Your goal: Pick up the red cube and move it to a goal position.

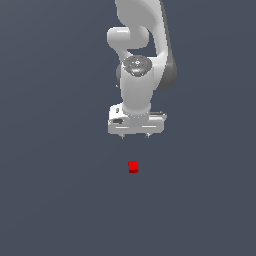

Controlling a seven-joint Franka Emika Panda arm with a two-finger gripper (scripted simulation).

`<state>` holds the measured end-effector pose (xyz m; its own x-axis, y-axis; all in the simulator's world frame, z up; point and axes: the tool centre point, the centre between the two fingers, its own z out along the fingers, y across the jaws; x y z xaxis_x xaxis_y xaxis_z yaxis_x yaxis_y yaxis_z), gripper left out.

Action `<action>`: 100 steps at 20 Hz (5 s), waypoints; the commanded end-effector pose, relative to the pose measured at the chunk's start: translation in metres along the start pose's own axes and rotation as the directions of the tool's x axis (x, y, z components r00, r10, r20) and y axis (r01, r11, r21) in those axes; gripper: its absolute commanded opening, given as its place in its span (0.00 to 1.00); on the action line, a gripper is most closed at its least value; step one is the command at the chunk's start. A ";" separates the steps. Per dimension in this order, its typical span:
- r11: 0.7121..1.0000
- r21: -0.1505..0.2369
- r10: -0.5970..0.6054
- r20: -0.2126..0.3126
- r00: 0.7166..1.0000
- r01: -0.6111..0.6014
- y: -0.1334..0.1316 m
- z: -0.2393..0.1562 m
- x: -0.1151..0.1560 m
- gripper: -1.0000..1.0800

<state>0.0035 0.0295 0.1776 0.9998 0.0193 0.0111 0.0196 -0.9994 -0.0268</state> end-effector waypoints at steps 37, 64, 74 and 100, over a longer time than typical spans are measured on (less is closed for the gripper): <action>0.997 -0.026 -0.072 0.013 0.997 0.072 0.011 0.158 0.063 0.96; 0.997 -0.026 -0.072 0.013 0.997 0.072 0.005 0.109 0.046 0.00; 0.997 -0.026 -0.072 0.013 0.997 0.073 -0.008 0.020 0.016 0.00; 0.997 -0.026 -0.073 0.013 0.997 0.073 -0.048 -0.261 -0.070 0.00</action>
<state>-0.0659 0.0683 0.4258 0.9957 0.0923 0.0010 0.0923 -0.9957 0.0006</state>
